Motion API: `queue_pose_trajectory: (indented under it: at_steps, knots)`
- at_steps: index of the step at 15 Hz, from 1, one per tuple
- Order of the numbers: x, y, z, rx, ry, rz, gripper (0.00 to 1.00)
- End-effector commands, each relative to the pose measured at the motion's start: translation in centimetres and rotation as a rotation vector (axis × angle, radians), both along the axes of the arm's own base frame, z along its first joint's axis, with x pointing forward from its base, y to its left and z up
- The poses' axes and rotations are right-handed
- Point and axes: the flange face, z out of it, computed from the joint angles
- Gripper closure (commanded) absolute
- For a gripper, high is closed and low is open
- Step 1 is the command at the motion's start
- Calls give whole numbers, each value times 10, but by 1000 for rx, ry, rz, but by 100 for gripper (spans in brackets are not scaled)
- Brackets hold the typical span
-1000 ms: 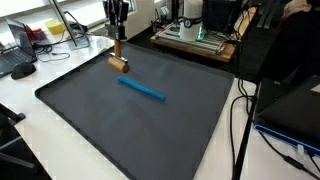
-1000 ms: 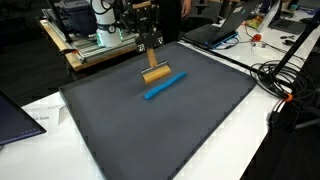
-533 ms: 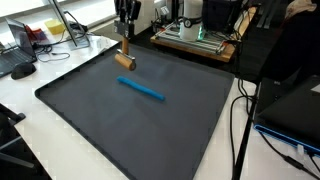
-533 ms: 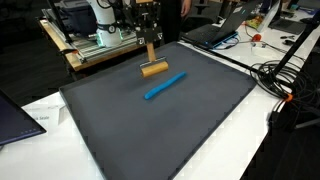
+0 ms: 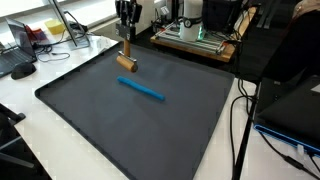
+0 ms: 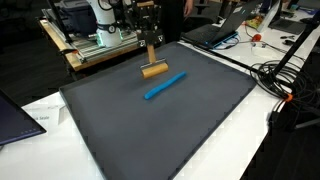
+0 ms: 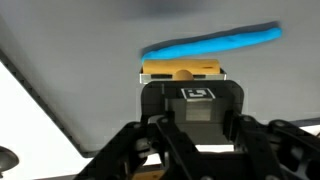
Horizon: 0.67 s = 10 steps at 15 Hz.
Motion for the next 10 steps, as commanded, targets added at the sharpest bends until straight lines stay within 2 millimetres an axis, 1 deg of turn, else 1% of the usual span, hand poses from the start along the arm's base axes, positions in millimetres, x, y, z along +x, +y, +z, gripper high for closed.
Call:
queue_pose_trajectory:
  at_steps: [1, 6, 10]
  knots:
    - [2, 24, 9, -32, 6, 2, 78]
    - [-1, 64, 13, -21, 29, -46, 78]
    - [-1, 95, 17, -4, 18, -117, 78]
